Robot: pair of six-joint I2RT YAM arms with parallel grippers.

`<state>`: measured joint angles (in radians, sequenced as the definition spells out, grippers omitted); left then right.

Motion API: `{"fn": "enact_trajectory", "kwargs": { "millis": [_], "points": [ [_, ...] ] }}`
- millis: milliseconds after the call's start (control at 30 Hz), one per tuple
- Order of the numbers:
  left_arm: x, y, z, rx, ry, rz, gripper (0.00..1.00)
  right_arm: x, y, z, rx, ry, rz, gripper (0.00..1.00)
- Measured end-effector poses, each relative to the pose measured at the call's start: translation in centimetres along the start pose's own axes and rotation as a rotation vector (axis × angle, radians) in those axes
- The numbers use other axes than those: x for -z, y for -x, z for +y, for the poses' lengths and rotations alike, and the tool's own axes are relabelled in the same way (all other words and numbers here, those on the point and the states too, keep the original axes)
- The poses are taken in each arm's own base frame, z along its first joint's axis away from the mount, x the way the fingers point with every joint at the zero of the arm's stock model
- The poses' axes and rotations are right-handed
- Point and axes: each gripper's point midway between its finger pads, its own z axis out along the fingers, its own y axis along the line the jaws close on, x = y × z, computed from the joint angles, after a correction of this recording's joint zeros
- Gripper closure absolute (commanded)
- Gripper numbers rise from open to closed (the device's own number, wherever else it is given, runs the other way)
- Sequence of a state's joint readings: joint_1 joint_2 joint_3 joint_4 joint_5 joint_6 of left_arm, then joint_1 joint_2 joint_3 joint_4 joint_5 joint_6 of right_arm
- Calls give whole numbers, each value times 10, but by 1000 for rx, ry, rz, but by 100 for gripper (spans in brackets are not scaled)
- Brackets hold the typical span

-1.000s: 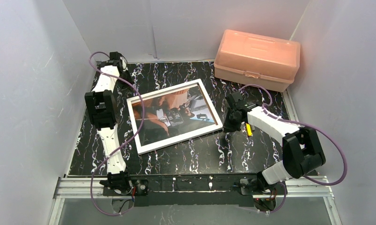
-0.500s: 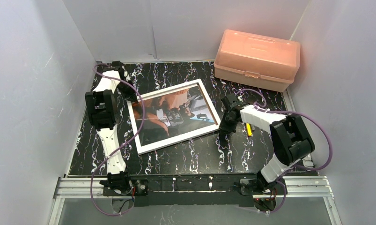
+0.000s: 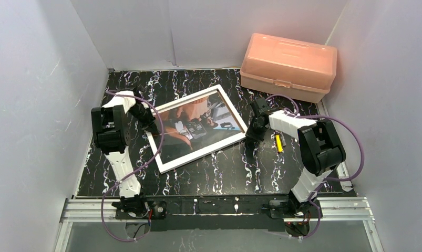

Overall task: Take the photo out of the frame
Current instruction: Adjust the photo frame at the center of the board.

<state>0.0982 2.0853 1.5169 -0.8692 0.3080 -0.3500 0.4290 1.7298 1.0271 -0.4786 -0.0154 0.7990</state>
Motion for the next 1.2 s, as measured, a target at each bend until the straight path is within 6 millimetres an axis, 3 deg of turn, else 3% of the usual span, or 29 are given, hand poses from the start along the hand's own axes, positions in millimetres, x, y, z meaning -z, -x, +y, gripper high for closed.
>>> {"fn": "enact_trajectory", "kwargs": {
  "millis": [167,300,467,633,733,900,1033,1200],
  "points": [
    [1,-29,9,24,10,37,100,-3,12,3,6,11,-19,99],
    [8,-27,6,18,2,12,100,-3,13,4,9,14,-22,99],
    [33,11,-13,-25,-27,-120,100,-3,13,4,16,18,-23,99],
    [76,72,-39,-96,-47,-333,100,-2,11,3,23,24,-29,99],
    [88,104,-47,-129,-38,-418,100,0,8,0,29,26,-24,99],
    [74,138,-44,-157,10,-450,100,4,2,-9,41,7,-30,99],
    [51,147,-34,-169,48,-421,100,9,-1,-17,42,-10,-46,99],
    [46,151,-27,-178,73,-420,100,9,-8,-23,35,-17,-41,99]
  ]
}}
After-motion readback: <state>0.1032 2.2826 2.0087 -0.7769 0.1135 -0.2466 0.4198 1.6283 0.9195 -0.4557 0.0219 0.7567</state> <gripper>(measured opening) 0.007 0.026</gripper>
